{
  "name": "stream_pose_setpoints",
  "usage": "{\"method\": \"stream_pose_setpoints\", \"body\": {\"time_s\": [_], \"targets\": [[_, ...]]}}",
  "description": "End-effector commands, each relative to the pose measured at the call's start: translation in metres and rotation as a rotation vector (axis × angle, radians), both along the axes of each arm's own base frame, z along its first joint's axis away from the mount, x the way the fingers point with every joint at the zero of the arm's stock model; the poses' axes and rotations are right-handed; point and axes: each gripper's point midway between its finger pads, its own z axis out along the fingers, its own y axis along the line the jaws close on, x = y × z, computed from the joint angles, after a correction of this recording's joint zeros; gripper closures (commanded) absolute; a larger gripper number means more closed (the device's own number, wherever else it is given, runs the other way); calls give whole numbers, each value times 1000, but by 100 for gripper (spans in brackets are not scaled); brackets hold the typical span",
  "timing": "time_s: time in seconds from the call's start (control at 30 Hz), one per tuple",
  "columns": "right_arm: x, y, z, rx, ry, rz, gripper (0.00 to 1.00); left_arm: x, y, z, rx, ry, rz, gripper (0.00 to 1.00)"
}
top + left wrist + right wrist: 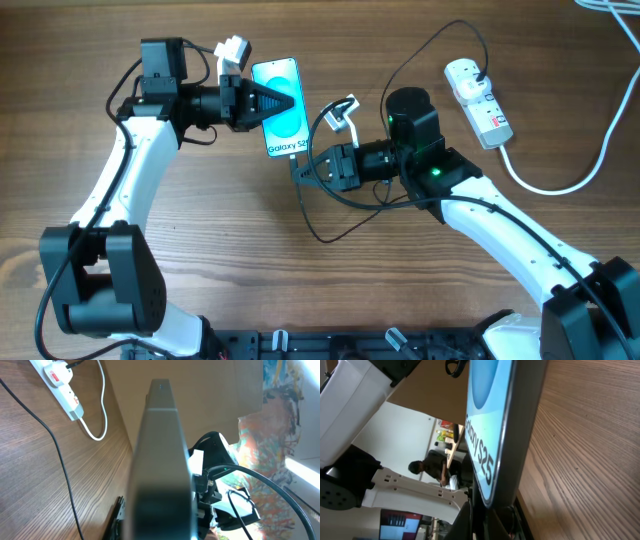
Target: Plug charger to phone and switch on socket
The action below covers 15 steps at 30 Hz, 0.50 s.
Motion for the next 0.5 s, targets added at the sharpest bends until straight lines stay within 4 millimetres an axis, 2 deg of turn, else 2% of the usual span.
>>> {"method": "stream_pose_setpoints", "body": {"time_s": [0.0,0.47], "targets": [[11,-2,-1,-12,-8,-54,96,-6,-1,10,-34,9,-32,96],[14,-2,2,-2,-6,-63,96,-5,-1,8,-27,9,-25,96]]}}
